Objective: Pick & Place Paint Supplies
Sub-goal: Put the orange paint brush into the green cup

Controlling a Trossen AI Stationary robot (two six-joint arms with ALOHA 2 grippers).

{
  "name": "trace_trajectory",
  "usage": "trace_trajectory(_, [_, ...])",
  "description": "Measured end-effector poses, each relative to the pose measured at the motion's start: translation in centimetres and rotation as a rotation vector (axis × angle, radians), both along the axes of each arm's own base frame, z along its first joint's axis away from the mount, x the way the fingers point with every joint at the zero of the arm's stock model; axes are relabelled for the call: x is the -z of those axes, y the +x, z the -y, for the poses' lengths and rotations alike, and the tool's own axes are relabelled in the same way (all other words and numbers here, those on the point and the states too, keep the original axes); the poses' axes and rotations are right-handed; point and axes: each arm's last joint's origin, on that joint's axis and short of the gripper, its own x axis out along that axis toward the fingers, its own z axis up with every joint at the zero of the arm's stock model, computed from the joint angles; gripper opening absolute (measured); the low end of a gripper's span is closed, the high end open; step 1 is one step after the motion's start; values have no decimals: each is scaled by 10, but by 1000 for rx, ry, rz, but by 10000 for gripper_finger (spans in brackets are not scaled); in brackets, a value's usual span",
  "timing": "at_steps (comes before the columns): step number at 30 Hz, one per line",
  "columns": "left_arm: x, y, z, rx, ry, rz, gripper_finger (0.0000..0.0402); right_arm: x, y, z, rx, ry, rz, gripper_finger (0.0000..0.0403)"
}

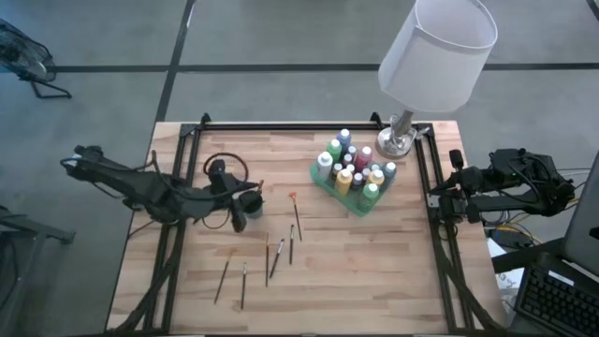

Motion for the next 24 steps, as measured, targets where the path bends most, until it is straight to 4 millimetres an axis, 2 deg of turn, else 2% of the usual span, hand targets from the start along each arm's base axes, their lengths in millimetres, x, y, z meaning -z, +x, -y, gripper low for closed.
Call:
trace_trajectory(5, [-17, -4, 7, 28, -211, -175, 103, 0, 0, 0, 0, -1, 0, 8])
trace_trajectory(12, [-19, -2, 29, -7, -538, -401, 103, 0, 0, 0, 0, 0, 0, 8])
trace_trajectory(18, [-3, 3, 47, -137, -717, -559, 103, 0, 0, 0, -1, -1, 0, 8])
trace_trajectory(24, [29, 10, 60, -254, -823, -742, 103, 0, 0, 0, -1, -1, 0, 8])
